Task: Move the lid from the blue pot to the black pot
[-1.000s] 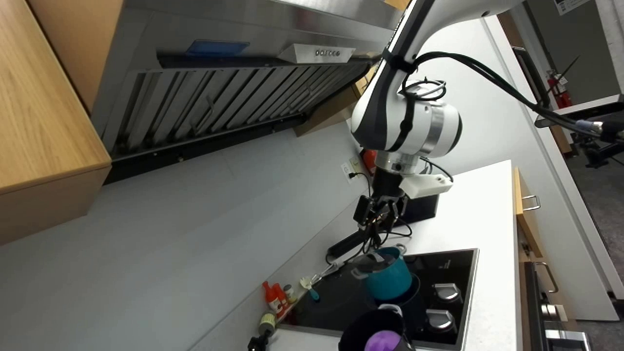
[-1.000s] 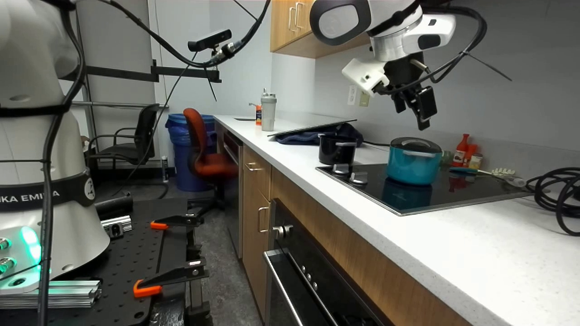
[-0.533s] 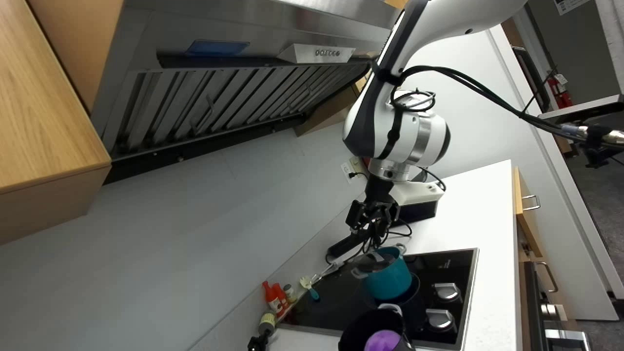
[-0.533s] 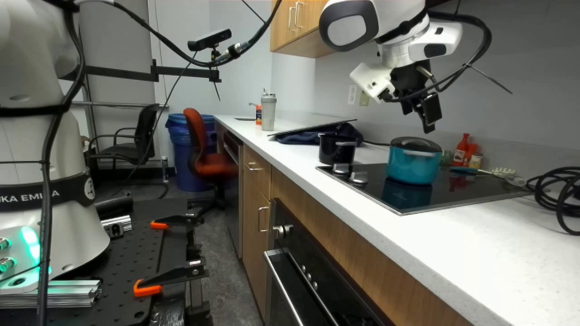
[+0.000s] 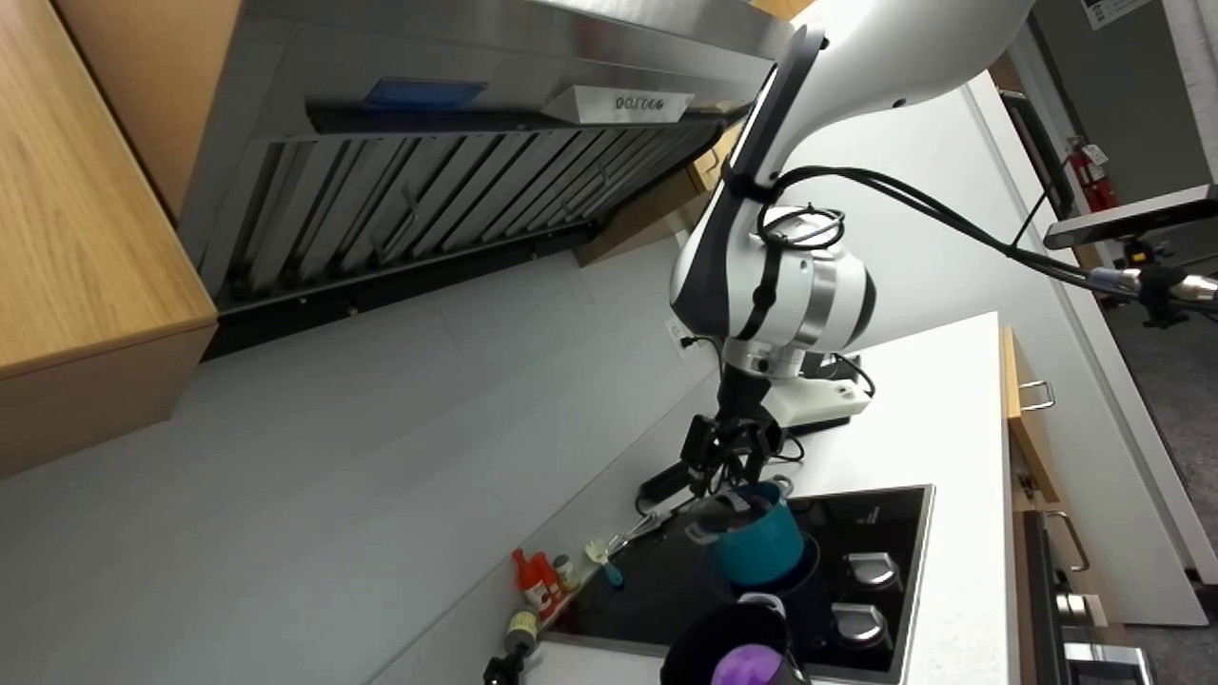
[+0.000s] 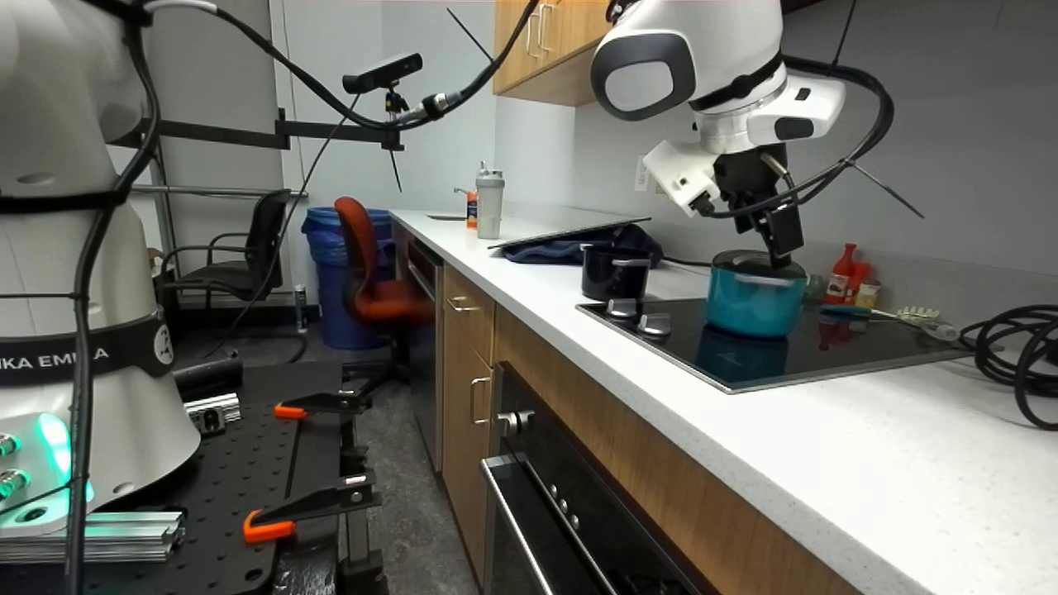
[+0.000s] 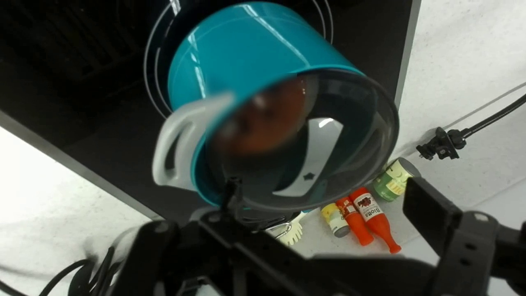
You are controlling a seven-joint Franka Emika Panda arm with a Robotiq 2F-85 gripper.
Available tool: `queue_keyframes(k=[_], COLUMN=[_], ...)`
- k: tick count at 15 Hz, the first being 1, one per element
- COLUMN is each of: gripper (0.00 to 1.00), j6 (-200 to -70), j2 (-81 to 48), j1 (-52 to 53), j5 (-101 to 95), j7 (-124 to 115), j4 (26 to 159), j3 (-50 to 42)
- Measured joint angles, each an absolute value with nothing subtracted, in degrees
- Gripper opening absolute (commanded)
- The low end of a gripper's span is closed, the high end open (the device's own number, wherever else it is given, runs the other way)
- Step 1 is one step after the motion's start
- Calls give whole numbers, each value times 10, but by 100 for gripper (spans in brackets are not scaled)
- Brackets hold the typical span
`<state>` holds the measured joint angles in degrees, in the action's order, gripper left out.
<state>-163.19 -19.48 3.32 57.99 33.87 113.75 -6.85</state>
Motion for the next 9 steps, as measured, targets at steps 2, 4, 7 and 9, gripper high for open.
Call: queue_keyframes(k=[2, 4, 7, 9], gripper=[73, 64, 40, 25], j6=[-1632, -1632, -1632, -1632], j2=[-201, -206, -211, -211], j1=[33, 33, 33, 33], j5=[580, 580, 580, 580], j7=[338, 336, 335, 335], j4=[1134, 1130, 1126, 1124], j3=[-68, -69, -69, -70])
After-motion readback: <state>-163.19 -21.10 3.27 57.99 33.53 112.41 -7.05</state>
